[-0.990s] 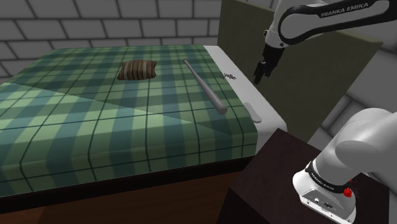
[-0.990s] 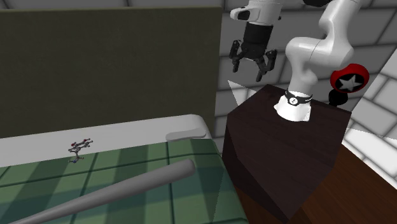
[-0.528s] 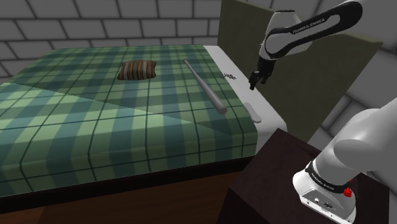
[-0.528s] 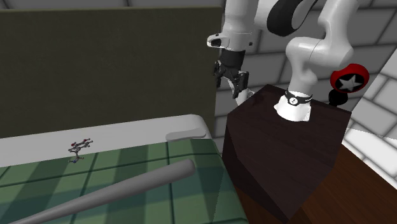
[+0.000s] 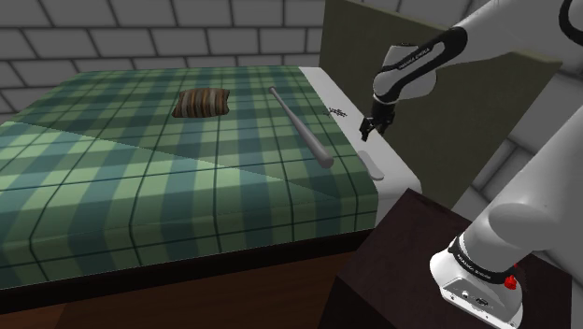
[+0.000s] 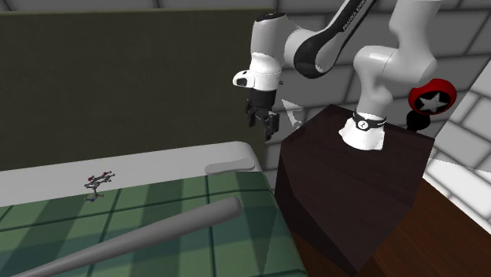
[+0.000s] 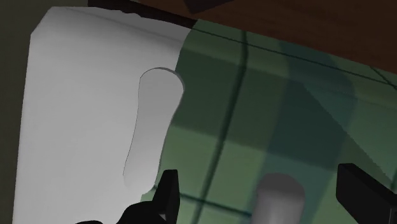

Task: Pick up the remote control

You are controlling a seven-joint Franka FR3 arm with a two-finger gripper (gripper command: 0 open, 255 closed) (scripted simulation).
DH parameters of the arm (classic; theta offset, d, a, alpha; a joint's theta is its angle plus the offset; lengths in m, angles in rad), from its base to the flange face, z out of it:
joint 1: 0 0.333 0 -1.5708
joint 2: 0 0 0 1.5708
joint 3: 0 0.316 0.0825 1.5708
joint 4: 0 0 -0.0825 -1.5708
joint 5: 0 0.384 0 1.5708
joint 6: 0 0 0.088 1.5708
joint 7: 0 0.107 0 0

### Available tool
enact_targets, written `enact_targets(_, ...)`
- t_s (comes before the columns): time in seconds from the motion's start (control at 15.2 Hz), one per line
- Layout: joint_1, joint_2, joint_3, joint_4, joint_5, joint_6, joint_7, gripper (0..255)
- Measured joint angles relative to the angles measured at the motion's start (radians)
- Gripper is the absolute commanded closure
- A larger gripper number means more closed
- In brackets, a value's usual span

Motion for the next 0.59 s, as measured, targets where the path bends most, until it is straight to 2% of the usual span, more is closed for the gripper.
enact_targets(0.26, -0.028, 0.150, -0.016, 0.053, 0.084, 0.077, -0.050, 0)
enact_targets(0.59, -0.094, 0.350, -0.001, 0.159, 0.203, 0.142, -0.121, 0)
